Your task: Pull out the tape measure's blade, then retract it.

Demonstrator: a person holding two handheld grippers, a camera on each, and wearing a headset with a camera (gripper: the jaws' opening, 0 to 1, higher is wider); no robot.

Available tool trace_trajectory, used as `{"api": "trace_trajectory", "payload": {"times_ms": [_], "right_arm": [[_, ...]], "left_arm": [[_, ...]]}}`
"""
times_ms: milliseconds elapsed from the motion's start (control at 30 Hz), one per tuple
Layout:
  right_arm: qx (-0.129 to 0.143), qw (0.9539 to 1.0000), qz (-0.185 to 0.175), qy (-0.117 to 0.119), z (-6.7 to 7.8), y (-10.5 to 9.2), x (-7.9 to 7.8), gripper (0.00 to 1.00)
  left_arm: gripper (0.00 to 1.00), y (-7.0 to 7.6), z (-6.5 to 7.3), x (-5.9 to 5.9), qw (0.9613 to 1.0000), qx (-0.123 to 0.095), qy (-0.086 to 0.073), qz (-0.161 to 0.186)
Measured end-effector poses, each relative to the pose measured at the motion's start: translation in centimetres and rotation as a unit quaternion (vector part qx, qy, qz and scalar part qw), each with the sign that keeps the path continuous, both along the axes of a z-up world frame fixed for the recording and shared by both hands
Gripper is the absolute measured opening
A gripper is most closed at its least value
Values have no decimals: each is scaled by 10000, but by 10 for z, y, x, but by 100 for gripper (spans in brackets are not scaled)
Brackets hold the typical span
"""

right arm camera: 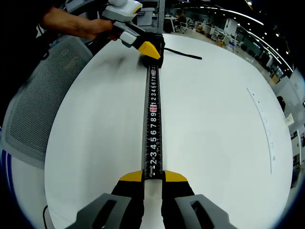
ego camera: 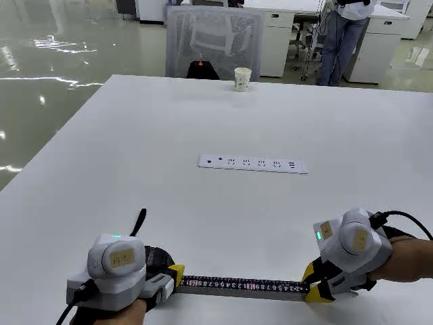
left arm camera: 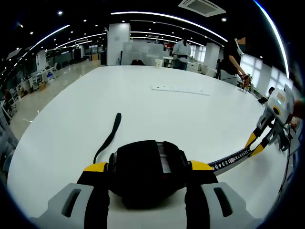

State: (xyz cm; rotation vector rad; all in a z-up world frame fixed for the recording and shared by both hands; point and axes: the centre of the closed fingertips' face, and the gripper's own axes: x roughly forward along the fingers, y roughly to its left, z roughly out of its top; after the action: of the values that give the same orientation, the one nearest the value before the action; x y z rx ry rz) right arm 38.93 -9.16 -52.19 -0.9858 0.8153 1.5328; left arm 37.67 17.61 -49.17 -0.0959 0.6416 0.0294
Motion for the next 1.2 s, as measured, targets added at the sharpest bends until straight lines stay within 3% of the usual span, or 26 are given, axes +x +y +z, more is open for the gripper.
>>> {"api": "trace_trajectory", "payload": {"times_ms": [1200], "right_arm": [[-71, 9999, 71, -18, 0, 2, 1, 9]], "left_arm": [[59, 0, -1, 0, 9999, -62, 60, -54]]}}
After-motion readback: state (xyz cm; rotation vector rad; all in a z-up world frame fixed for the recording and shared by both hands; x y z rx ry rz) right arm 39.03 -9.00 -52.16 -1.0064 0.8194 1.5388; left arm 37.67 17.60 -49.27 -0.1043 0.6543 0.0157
